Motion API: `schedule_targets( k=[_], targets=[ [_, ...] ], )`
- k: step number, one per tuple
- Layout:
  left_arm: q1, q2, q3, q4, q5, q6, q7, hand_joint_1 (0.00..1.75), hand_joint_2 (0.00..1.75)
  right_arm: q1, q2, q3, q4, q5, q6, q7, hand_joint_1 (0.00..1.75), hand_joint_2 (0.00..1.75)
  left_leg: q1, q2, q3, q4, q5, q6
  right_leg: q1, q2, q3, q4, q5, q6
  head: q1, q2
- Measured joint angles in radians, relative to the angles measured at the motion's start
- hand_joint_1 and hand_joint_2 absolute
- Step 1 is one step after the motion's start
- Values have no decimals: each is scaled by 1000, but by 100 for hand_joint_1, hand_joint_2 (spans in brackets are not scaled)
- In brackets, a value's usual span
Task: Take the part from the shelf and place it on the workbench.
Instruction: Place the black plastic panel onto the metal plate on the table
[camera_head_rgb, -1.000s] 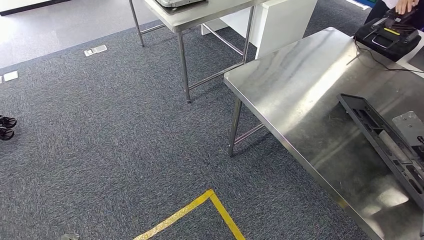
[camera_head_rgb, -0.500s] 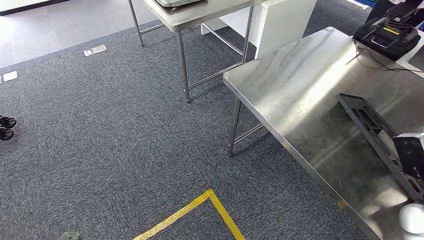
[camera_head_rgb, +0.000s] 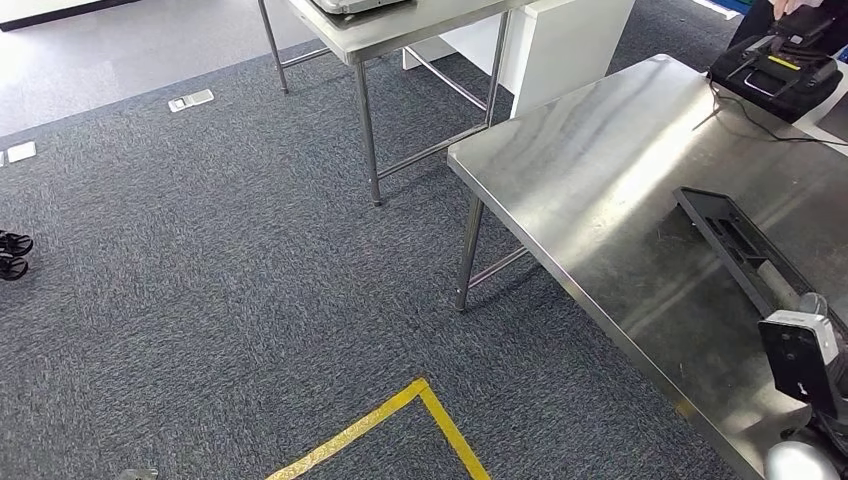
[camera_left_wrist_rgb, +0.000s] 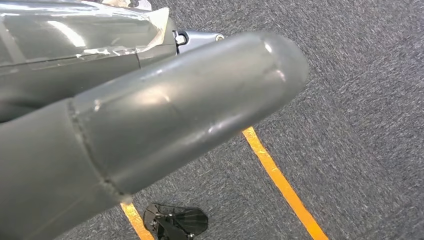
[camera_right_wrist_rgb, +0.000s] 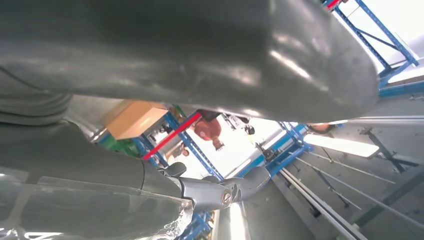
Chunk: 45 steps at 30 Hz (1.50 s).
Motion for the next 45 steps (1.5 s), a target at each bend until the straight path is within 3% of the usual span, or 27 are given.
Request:
schedule_targets(
  k=[6,9,10,12,14,15,16,18,19,20,22,24,26,28,30,31,32,34,36,38,40,43,45],
  targets=[
    [15,0,-13,0,3,3,0,0,0,18,6,2,0,5,-14,-5,0,0,-5,0,0,2,-1,7,-6,1,0,-2,3,6,0,0],
    [19,0,-18,0,5,3,0,0,0,22,5,3,0,5,-15,-5,0,0,2,8,5,-13,13,20,-3,-5,-7,12,-6,11,1,0],
    [20,-1,-20,0,5,3,0,0,0,23,4,3,0,5,-15,-5,0,0,7,12,6,-19,18,25,-2,-13,-22,44,-26,9,2,0],
    [25,-1,-24,0,5,4,0,0,0,25,3,3,0,5,-16,-5,0,0,9,20,4,-23,23,29,-4,-27,-72,162,-90,2,5,0],
    [27,-1,-25,0,5,4,0,0,0,29,3,4,2,5,-17,-5,0,0,10,28,0,-22,24,26,-8,-30,-109,263,-131,6,5,0],
    [27,-1,-25,0,5,4,0,0,0,31,3,5,2,5,-17,-5,0,0,11,30,-2,-21,25,24,-11,-31,-101,264,-130,13,5,0],
    [27,-1,-26,1,5,4,0,0,0,31,3,6,3,5,-17,-5,0,0,13,29,-3,-20,26,20,-15,-31,-72,224,-116,24,5,0],
    [27,-1,-26,3,5,4,0,0,0,32,3,7,4,5,-17,-5,0,0,16,24,-6,-15,25,7,-22,-26,17,88,-82,42,6,0],
    [27,-1,-26,3,5,4,0,0,0,34,3,8,3,6,-18,-5,0,0,16,20,-7,-11,24,-1,-21,-23,49,35,-71,42,5,0],
    [28,-1,-27,3,6,3,0,0,0,37,3,8,3,6,-21,-5,0,0,15,18,-10,-8,24,-8,-19,-21,67,6,-66,37,5,0],
    [32,-1,-29,3,7,3,1,0,0,47,4,10,0,8,-28,-5,0,0,14,11,-12,-6,26,-18,-12,-28,70,0,-62,17,2,0],
    [40,-1,-32,2,5,0,2,0,0,60,4,10,-9,11,-33,-5,0,0,19,7,-19,7,17,-27,-15,-40,70,0,-59,3,2,0],
    [46,-1,-35,2,2,-3,2,0,0,77,4,8,-24,12,-35,-4,0,0,24,10,-51,82,-35,-37,-17,-53,69,-1,-55,-12,0,0],
    [48,0,-38,2,-1,-6,2,0,0,97,4,4,-37,12,-35,-2,0,0,28,13,-106,209,-101,-44,-11,-67,67,-1,-55,-20,-1,0],
    [50,0,-39,2,-3,-10,2,0,0,114,4,-1,-47,12,-35,0,0,0,30,15,-131,273,-119,-44,-6,-83,65,0,-55,-20,-1,0],
    [51,0,-40,2,-5,-13,3,0,0,120,4,-4,-52,12,-34,0,0,0,30,18,-116,253,-103,-41,-4,-91,65,0,-55,-20,-1,0],
    [53,0,-40,0,-7,-15,4,0,0,125,4,-7,-57,12,-34,0,0,0,29,28,-81,194,-75,-36,-3,-98,66,-1,-55,-20,-1,0],
    [55,0,-42,-4,-10,-17,5,0,0,133,3,-13,-67,12,-34,0,0,0,24,70,-4,58,-32,-24,3,-113,69,0,-56,-19,0,0],
    [55,0,-47,-10,-11,-17,6,0,0,138,1,-16,-73,12,-33,0,0,0,15,89,25,-1,-21,-16,7,-128,71,0,-57,-15,0,0],
    [58,0,-51,-14,-12,-16,7,0,0,139,-1,-17,-75,11,-33,0,0,0,11,67,23,-9,-12,-8,10,-145,70,-2,-56,-7,0,0],
    [61,0,-52,-17,-12,-15,8,0,0,140,-2,-17,-77,11,-33,-1,0,0,14,49,25,-23,2,5,9,-126,59,24,-75,-2,1,0],
    [58,-1,-53,-20,-15,-16,8,0,0,143,-8,-18,-78,13,-32,-1,0,0,19,17,19,-30,16,18,4,-60,-20,197,-161,-10,3,0],
    [58,-1,-53,-20,-18,-17,8,0,0,144,-8,-18,-77,14,-32,-1,0,0,18,-11,15,-29,20,18,3,-49,-60,286,-187,-4,3,0]
  ],
)
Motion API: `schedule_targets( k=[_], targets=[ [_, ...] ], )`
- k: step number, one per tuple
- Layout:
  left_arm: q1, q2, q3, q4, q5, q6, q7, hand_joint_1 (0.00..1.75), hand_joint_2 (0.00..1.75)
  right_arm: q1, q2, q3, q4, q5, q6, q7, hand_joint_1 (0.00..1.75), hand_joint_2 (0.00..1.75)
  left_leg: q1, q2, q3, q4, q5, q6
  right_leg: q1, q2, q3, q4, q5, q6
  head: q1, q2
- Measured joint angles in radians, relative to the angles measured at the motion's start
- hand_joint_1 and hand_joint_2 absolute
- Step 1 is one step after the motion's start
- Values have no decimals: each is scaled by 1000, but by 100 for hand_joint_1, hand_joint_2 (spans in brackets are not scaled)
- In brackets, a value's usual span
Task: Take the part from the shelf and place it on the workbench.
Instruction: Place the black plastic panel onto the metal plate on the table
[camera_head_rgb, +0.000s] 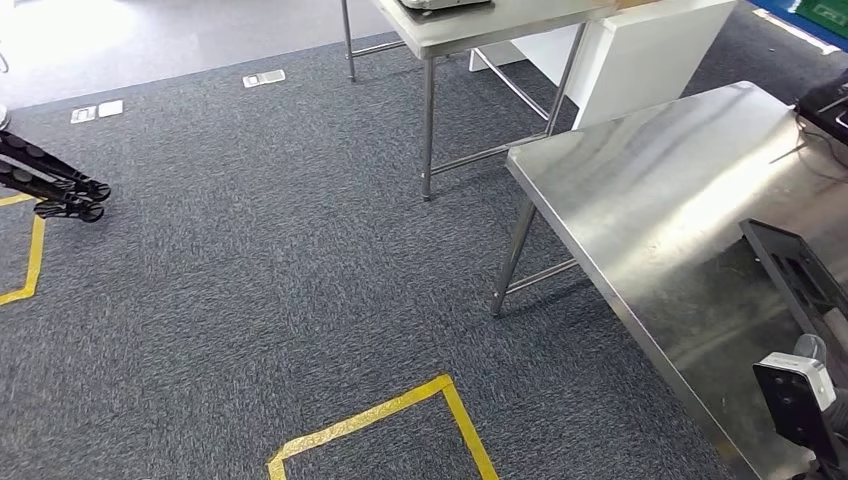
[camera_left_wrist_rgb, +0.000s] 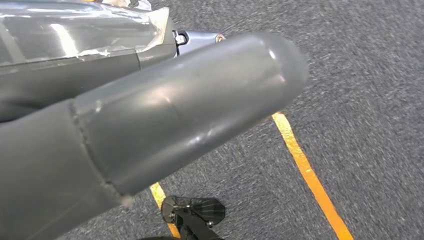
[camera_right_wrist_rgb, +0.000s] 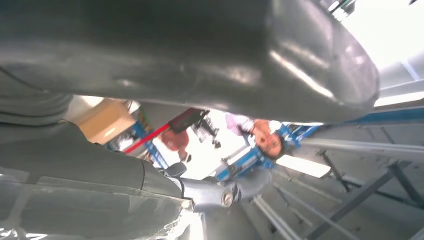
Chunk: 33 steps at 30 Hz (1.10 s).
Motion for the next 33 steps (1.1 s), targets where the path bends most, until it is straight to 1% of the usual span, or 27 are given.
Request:
schedule_targets(
  k=[1,2,4,5,6,8,9,11,12,13,14,15,16,17,18,19,21,22,23,24,26,28,29,30,31,32,33],
  targets=[
    [0,0,0,0,-1,0,0,0,0,0,0,0,0,0,0,0,0,0,0,-14,0,1,1,-1,-1,2,7,-10,11,8,0,0],
    [0,0,0,0,-1,0,0,0,0,0,0,0,0,0,0,0,0,0,1,-28,1,1,2,-3,-3,8,33,-62,35,18,0,0],
    [0,0,0,0,-2,0,0,0,0,0,0,0,0,0,0,0,0,0,-1,-54,0,8,2,-10,-11,48,104,-209,91,32,0,0],
    [-1,0,0,0,-2,0,0,0,0,0,0,0,0,0,0,0,0,0,-2,-67,-3,11,1,-15,-13,66,128,-263,108,31,-1,0],
    [0,0,0,0,-2,0,0,0,0,0,0,0,0,0,0,0,0,0,-4,-78,-8,13,0,-20,-14,77,140,-292,116,26,-2,0],
    [3,0,0,0,-2,-1,0,0,0,-2,0,1,0,2,0,1,0,0,-2,-98,-16,13,3,-33,-13,60,144,-299,119,8,-4,0],
    [4,0,0,0,-3,-1,-1,0,0,-5,1,1,0,3,0,1,0,0,-1,-88,-21,19,0,-38,-14,49,146,-301,122,1,-4,0],
    [3,0,0,0,-5,-2,-2,0,0,-7,1,2,-1,7,1,1,0,0,1,-37,-50,76,-36,-48,-18,24,150,-304,126,-15,-9,0],
    [1,1,-1,0,-6,-3,-2,0,0,-7,1,2,-1,9,3,1,0,0,3,-5,-79,134,-69,-53,-15,11,151,-304,126,-20,-11,0],
    [-1,1,-1,0,-6,-5,-3,0,0,-7,2,2,-2,12,5,1,0,0,7,12,-114,204,-103,-59,-13,-3,151,-304,125,-25,-13,0],
    [-2,1,-1,0,-7,-6,-3,0,0,-8,3,4,-2,17,8,1,0,0,10,20,-148,267,-126,-63,-10,-17,150,-304,124,-27,-13,0],
    [-2,1,-1,0,-7,-6,-3,0,0,-8,4,6,-2,23,11,2,0,0,14,24,-170,308,-135,-66,-9,-31,150,-304,123,-29,-13,0],
    [-1,1,-1,0,-7,-6,-3,0,0,-8,6,9,-2,30,12,2,0,0,16,28,-173,310,-124,-67,-8,-44,151,-304,121,-29,-13,0],
    [0,1,-1,0,-6,-6,-3,0,0,-8,9,13,-2,36,13,2,0,0,17,34,-154,271,-98,-67,-8,-56,153,-304,119,-28,-13,0],
    [1,1,-1,0,-5,-5,-3,0,0,-7,11,17,-2,43,13,4,0,0,17,50,-118,202,-65,-65,-8,-67,156,-304,117,-26,-13,0],
    [1,1,-1,0,-5,-4,-3,0,0,-5,13,22,-2,49,13,6,0,0,15,76,-78,129,-38,-61,-5,-78,159,-303,113,-22,-13,0],
    [2,2,-2,-2,-3,-4,-4,0,0,3,16,31,-3,63,16,12,0,0,7,107,-27,38,-13,-50,2,-99,165,-304,106,-12,-11,0],
    [3,2,-2,-4,-3,-5,-4,0,0,7,18,35,-5,72,17,14,0,0,2,106,-23,27,-13,-45,4,-109,167,-304,103,-6,-10,0],
    [6,2,-1,-5,-3,-6,-5,0,0,11,20,40,-8,80,19,17,0,0,-1,91,-23,25,-11,-39,5,-121,172,-306,102,-1,-10,0],
    [10,2,-1,-7,-4,-8,-5,0,0,15,22,45,-12,88,19,20,0,0,-2,79,-21,20,-8,-32,2,-120,174,-303,97,5,-9,0],
    [13,2,0,-9,-10,-14,-5,0,0,29,22,53,-21,96,17,25,0,0,1,55,-16,7,2,-17,-2,-79,158,-258,68,7,-9,0],
    [9,2,1,-9,-23,-23,-5,0,0,48,19,58,-26,94,15,28,0,0,3,29,-15,3,7,-8,-5,-21,98,-137,13,0,-7,0],
    [7,2,2,-9,-32,-28,-7,0,0,57,17,62,-27,89,15,29,0,0,3,14,-16,4,7,-7,-5,-8,63,-71,-11,-1,-6,0],
    [5,2,2,-9,-40,-34,-9,0,0,63,14,67,-27,84,15,29,0,0,2,-2,-16,4,8,-7,-6,-2,37,-27,-21,2,-5,0],
    [4,2,3,-9,-48,-40,-13,0,0,67,11,76,-26,79,16,29,0,0,1,-18,-15,5,7,-7,-6,1,29,-18,-15,10,-5,0],
    [2,2,4,-8,-56,-47,-17,0,0,69,8,86,-25,75,18,29,0,0,2,-33,-14,5,7,-7,-8,4,41,-51,8,19,-5,0],
    [0,2,6,-8,-63,-52,-21,0,0,68,5,98,-22,73,19,29,0,0,2,-48,-12,6,7,-9,-11,13,70,-117,41,30,-5,0]
  ],
)
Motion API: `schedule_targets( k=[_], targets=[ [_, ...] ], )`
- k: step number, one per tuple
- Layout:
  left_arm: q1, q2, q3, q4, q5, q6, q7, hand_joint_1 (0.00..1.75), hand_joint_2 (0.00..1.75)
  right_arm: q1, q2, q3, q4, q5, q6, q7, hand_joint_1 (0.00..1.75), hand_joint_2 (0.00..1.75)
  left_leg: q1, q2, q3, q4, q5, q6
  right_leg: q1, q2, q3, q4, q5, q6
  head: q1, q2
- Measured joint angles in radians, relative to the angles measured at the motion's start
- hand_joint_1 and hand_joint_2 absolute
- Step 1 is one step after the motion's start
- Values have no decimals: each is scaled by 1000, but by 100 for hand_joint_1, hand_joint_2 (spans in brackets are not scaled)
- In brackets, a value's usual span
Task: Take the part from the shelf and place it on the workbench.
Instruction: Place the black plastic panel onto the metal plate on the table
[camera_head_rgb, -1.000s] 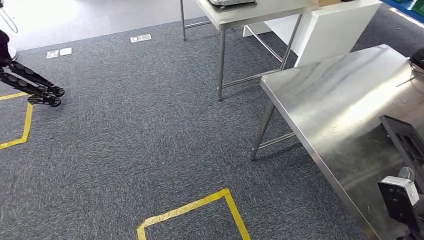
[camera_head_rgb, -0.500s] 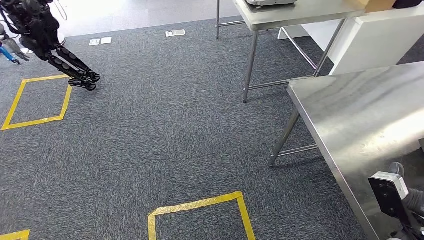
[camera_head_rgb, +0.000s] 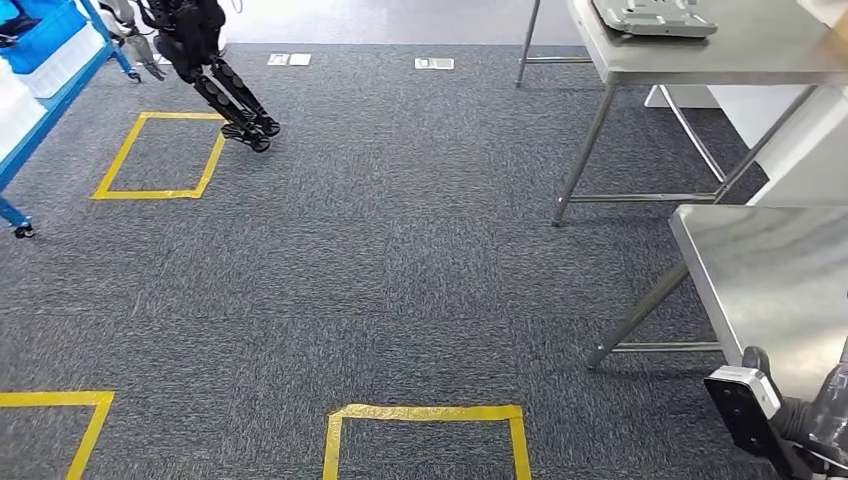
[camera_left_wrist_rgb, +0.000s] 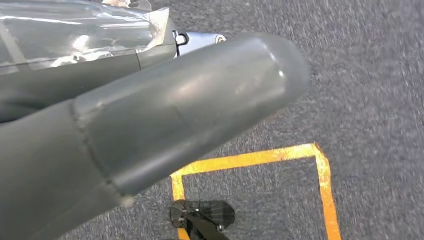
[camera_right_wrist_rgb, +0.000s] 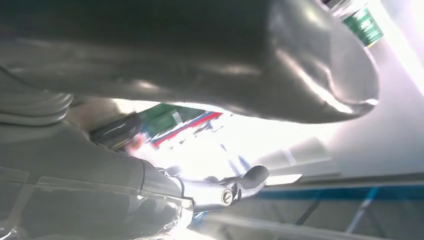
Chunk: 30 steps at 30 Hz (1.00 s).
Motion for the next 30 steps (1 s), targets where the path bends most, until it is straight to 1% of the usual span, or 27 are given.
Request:
schedule_targets(
  k=[1,2,3,4,5,6,7,8,10,11,12,13,14,15,17,18,19,21,22,23,24,25,26,27,28,29,30],
  targets=[
    [-2,0,3,0,-7,-5,-4,0,0,-2,-2,15,5,-1,1,0,0,0,0,-13,1,3,-1,-3,-4,20,31,-72,30,7,1,0],
    [-5,0,6,0,-12,-9,-7,0,0,-5,-2,32,11,-2,1,0,0,0,-1,-26,0,5,-2,-8,-5,34,54,-130,53,8,1,0],
    [-7,0,9,0,-16,-12,-9,0,0,-7,-2,47,18,-2,1,0,0,0,-3,-37,-2,8,-3,-13,-5,44,69,-166,66,4,1,0],
    [-8,0,13,0,-18,-15,-11,0,0,-9,-2,60,24,-2,1,0,0,0,-4,-47,-5,9,-3,-19,-3,45,74,-178,69,-4,1,0],
    [-7,0,16,0,-19,-17,-12,0,0,-11,-2,72,28,-3,1,0,0,0,-4,-57,-9,8,-1,-24,0,33,76,-179,71,-14,1,0],
    [-7,0,19,1,-20,-18,-13,0,0,-15,-1,80,31,-3,1,0,0,0,-2,-58,-13,10,-1,-28,-2,22,78,-179,73,-21,1,0],
    [-6,0,22,1,-21,-18,-13,0,0,-18,-1,86,34,-4,1,0,0,0,-2,-44,-19,20,-8,-32,-4,11,80,-181,76,-30,0,0],
    [-7,0,24,1,-22,-18,-14,0,0,-21,-1,92,36,-4,1,0,0,0,-1,-18,-33,48,-26,-37,-5,-1,81,-182,77,-38,-3,0],
    [-11,0,25,1,-22,-18,-15,0,0,-22,-2,99,40,-4,1,0,0,0,1,45,-87,160,-90,-45,-2,-25,81,-183,76,-51,-9,0],
    [-13,1,25,1,-22,-18,-15,0,0,-22,-2,102,42,-4,1,0,0,0,4,61,-122,231,-121,-49,1,-39,81,-183,74,-53,-10,0],
    [-14,1,25,1,-22,-18,-15,0,0,-22,-2,104,44,-4,1,0,0,0,7,69,-150,284,-139,-52,3,-53,81,-182,72,-55,-10,0],
    [-15,1,25,2,-22,-18,-15,0,0,-22,-2,106,46,-4,1,0,0,0,10,73,-161,305,-138,-54,4,-66,81,-182,71,-56,-10,0],
    [-15,1,25,2,-22,-18,-15,0,0,-23,-2,107,47,-4,1,0,0,0,11,78,-151,285,-119,-54,5,-80,83,-182,69,-57,-10,0],
    [-14,1,25,2,-22,-18,-15,0,0,-24,-2,108,49,-4,1,0,0,0,12,89,-122,229,-88,-53,5,-92,86,-182,66,-57,-10,0],
    [-16,1,25,2,-23,-19,-15,0,0,-24,-2,110,50,-5,2,0,0,0,8,138,-47,91,-36,-46,10,-113,94,-182,59,-51,-10,0],
    [-17,1,25,2,-24,-19,-16,0,0,-25,-2,111,51,-6,3,0,0,0,4,156,-24,49,-25,-42,13,-123,97,-181,56,-46,-10,0],
    [-18,1,25,2,-27,-21,-18,0,0,-28,-2,114,53,-8,6,0,0,0,-1,163,-15,29,-23,-38,16,-133,99,-181,54,-41,-9,0],
    [-17,1,28,2,-36,-25,-22,0,0,-37,-1,129,62,-11,16,0,0,0,-7,138,-16,22,-21,-27,20,-154,103,-183,49,-31,-10,0],
    [-17,1,30,2,-42,-27,-24,0,0,-45,2,140,73,-13,21,0,0,0,-7,125,-13,15,-17,-21,18,-145,103,-178,44,-27,-10,0],
    [-19,1,32,2,-47,-29,-25,0,0,-53,4,152,89,-14,26,0,0,0,-4,113,-9,8,-12,-12,16,-120,96,-159,31,-25,-9,0],
    [-23,1,35,3,-53,-32,-27,0,0,-61,7,164,111,-15,30,0,0,0,-1,101,-6,2,-7,-6,14,-87,79,-120,10,-27,-8,0],
    [-28,1,38,3,-60,-35,-27,0,0,-68,9,177,139,-18,35,1,0,0,1,87,-6,0,-4,-2,10,-51,51,-61,-16,-31,-6,0],
    [-33,1,41,3,-67,-39,-28,0,0,-75,12,188,170,-20,39,2,0,0,2,72,-6,0,-3,0,9,-30,17,6,-42,-34,-4,0],
    [-36,0,43,5,-73,-45,-28,0,0,-83,16,200,204,-23,44,4,0,0,2,55,-7,0,-3,1,8,-20,-14,62,-59,-33,-3,0],
    [-38,0,45,7,-80,-49,-28,0,0,-91,22,211,239,-26,47,6,0,0,1,37,-7,1,-3,0,7,-16,-33,92,-62,-28,-3,0],
    [-39,0,47,9,-85,-54,-28,0,0,-101,27,221,272,-29,51,8,0,0,1,20,-6,2,-3,0,6,-13,-33,83,-48,-19,-3,0],
    [-40,0,50,11,-89,-56,-29,0,0,-112,34,229,307,-34,56,16,0,0,2,3,-5,3,-3,-1,3,-7,-17,39,-21,-9,-3,0]
  ],
)
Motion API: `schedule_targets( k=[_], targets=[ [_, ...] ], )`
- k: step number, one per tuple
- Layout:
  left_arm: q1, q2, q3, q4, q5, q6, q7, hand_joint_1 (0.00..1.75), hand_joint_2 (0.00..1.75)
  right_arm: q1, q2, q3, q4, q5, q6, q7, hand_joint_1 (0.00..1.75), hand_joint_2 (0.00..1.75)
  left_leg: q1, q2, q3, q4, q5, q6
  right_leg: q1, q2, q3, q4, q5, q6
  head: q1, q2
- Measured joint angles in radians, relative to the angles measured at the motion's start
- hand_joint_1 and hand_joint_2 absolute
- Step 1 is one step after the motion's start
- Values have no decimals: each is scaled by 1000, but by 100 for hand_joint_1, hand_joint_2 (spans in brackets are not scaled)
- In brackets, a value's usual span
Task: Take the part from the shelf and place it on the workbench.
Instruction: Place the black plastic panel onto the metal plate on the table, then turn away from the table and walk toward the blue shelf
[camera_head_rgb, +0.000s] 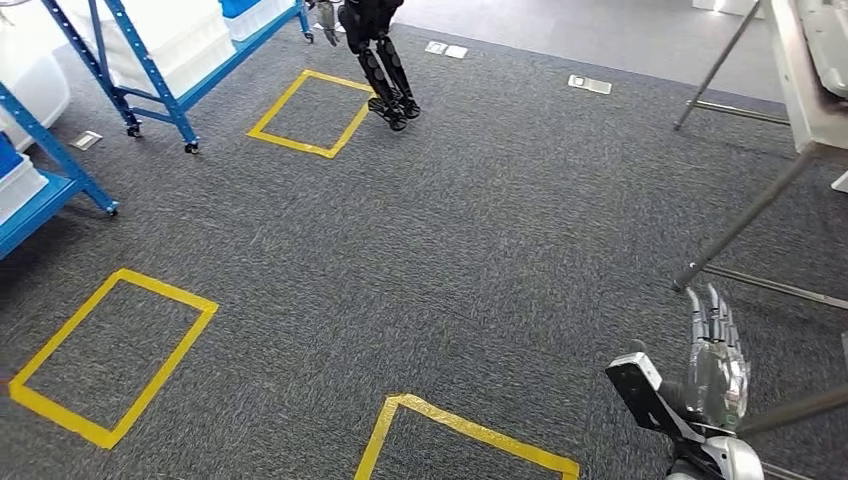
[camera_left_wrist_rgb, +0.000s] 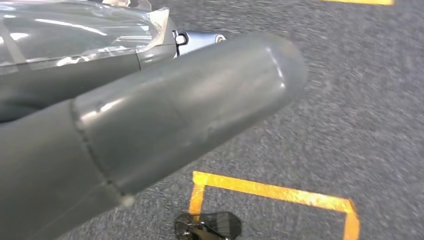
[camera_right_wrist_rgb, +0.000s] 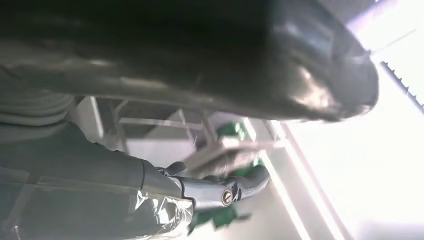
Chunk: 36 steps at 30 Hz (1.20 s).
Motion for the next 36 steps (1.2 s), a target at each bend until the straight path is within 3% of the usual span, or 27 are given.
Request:
schedule_targets(
  k=[2,3,5,6,7,9,11,13,14,15,17,19,20,21,22,23,25,27,29,30,32,34,36],
  targets=[
    [-7,0,3,5,-7,2,-3,0,0,-27,16,9,87,-13,6,21,0,0,1,-32,0,6,-2,-8,-7,39,55,-135,61,15,1,0],
    [-12,0,4,9,-9,5,-5,0,0,-45,27,10,147,-21,4,30,0,0,1,-46,-2,8,-2,-14,-8,54,75,-184,80,13,1,0],
    [-20,0,6,18,-10,13,-7,0,0,-83,54,7,285,-34,-18,35,0,0,0,-68,-9,10,-1,-26,-3,60,87,-212,88,-3,2,0],
    [-21,0,7,23,-10,17,-7,0,0,-104,70,3,358,-37,-32,36,0,0,1,-76,-12,9,1,-31,-4,49,89,-213,91,-12,1,0],
    [-22,0,8,27,-9,19,-6,0,0,-125,85,-2,432,-41,-44,38,0,0,2,-70,-16,13,-1,-35,-5,39,92,-214,93,-19,1,0],
    [-29,0,12,36,-5,23,-4,0,0,-164,113,-19,586,-45,-67,47,0,0,3,-15,-42,63,-34,-43,-9,15,93,-217,96,-34,-4,0],
    [-41,0,15,45,1,31,-2,0,0,-190,131,-42,726,-48,-77,71,0,0,4,49,-103,182,-96,-51,-3,-14,94,-217,93,-45,-9,0],
    [-47,0,16,55,12,46,5,0,0,-207,144,-64,852,-46,-68,112,0,0,8,69,-156,280,-126,-56,2,-47,95,-217,88,-51,-9,0],
    [-45,0,16,59,20,57,11,0,0,-213,150,-73,907,-44,-59,132,0,0,10,73,-159,284,-117,-57,3,-62,97,-217,86,-53,-9,0],
    [-42,0,15,62,29,67,17,0,0,-216,156,-81,954,-41,-48,151,0,0,11,80,-141,248,-90,-56,3,-75,100,-217,83,-54,-9,0],
    [-33,0,8,64,50,91,34,0,0,-219,170,-93,1030,-33,-18,189,0,0,7,120,-69,115,-31,-50,6,-96,108,-217,74,-50,-10,0],
    [-17,0,-13,59,72,113,55,0,0,-216,182,-102,1091,-22,17,226,0,0,-1,150,-24,34,-11,-40,14,-115,115,-216,65,-40,-9,0],
    [-6,0,-25,55,81,122,64,0,0,-212,188,-106,1116,-17,33,242,0,0,-7,150,-21,27,-17,-36,17,-124,118,-217,62,-34,-8,0],
    [7,0,-37,50,90,131,74,0,0,-208,194,-108,1136,-12,49,258,0,0,-9,135,-21,25,-17,-31,19,-135,123,-219,59,-28,-8,0],
    [22,-1,-50,44,100,140,84,0,0,-203,199,-110,1153,-7,64,274,0,0,-8,123,-18,20,-16,-26,17,-131,126,-217,54,-23,-8,0],
    [35,-2,-60,37,109,149,92,0,0,-198,204,-111,1166,-3,77,287,0,0,-6,113,-14,15,-14,-20,16,-116,127,-212,48,-20,-8,0],
    [55,-4,-80,24,124,163,104,0,0,-188,210,-111,1185,2,91,303,0,0,2,96,-7,6,-8,-10,12,-61,111,-169,21,-20,-7,0],
    [61,-4,-97,14,129,168,109,0,0,-175,215,-112,1205,3,97,309,0,0,4,74,-7,5,-7,-5,9,-22,60,-64,-26,-28,-5,0],
    [67,-4,-112,8,133,170,112,0,0,-163,217,-115,1222,3,101,314,0,0,5,44,-7,5,-7,-3,8,-9,-1,51,-66,-28,-4,0],
    [71,-5,-119,6,134,171,113,0,0,-159,217,-116,1228,3,103,315,0,0,5,29,-7,5,-7,-3,8,-6,-20,80,-69,-23,-4,0],
    [78,-5,-129,5,136,173,115,0,0,-159,217,-118,1236,3,105,315,0,0,6,2,-3,6,-7,-4,5,-1,-2,22,-27,-5,-3,0],
    [82,-5,-134,4,136,175,116,0,0,-160,218,-119,1242,4,105,315,0,0,7,-26,0,9,-8,-10,-2,29,54,-113,37,12,-3,0],
    [85,-5,-135,0,136,176,116,0,0,-162,219,-119,1248,4,106,315,0,0,4,-48,0,12,-12,-20,-4,56,86,-198,71,6,-2,0]
  ],
)
